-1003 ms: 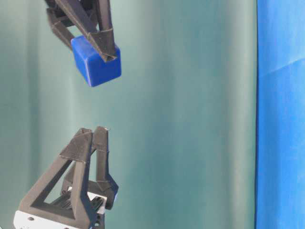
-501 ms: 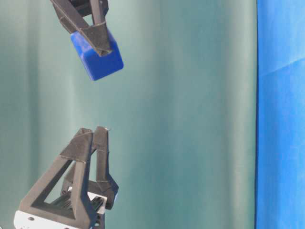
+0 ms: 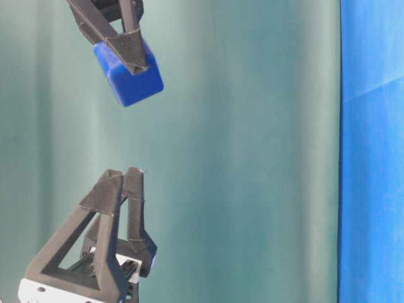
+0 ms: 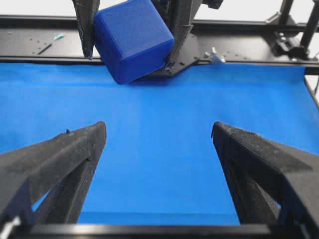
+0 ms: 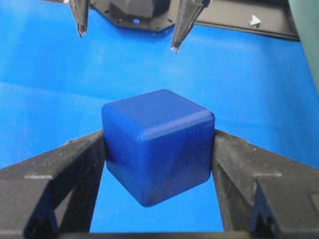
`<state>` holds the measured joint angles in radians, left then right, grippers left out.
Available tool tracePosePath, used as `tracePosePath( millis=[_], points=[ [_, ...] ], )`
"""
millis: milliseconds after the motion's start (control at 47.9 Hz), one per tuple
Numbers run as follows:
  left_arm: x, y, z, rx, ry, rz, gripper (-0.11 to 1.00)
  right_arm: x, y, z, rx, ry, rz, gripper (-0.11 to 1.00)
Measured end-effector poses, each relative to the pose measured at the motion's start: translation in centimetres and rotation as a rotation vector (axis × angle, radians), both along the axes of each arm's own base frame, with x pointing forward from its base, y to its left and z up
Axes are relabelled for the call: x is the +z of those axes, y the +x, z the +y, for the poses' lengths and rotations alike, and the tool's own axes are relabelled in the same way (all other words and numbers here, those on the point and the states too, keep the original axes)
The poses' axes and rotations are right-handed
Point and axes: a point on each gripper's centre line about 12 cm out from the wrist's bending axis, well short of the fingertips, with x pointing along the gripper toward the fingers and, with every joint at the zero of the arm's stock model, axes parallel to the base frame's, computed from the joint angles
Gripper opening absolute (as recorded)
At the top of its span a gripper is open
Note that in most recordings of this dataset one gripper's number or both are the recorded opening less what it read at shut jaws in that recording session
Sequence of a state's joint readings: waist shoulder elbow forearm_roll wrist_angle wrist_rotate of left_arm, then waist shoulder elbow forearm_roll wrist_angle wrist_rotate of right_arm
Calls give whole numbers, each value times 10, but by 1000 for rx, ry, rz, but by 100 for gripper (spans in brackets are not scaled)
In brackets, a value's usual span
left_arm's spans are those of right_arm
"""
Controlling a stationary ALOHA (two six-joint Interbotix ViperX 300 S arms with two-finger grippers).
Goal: Handover the blue block to the right arm after grasping it with the left arm, then place it in the designated position.
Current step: 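Carry the cube with the right gripper toward the right side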
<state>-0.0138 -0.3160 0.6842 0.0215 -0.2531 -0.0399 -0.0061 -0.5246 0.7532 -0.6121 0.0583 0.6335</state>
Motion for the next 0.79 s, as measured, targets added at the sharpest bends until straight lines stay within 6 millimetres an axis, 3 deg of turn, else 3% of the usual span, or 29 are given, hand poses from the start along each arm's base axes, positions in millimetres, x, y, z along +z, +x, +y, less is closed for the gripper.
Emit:
tracePosePath(
  millis=[794],
  points=[
    [0,0,0,0,0,0,92,-2,-1,-1,-12,-4,18,55]
  ],
)
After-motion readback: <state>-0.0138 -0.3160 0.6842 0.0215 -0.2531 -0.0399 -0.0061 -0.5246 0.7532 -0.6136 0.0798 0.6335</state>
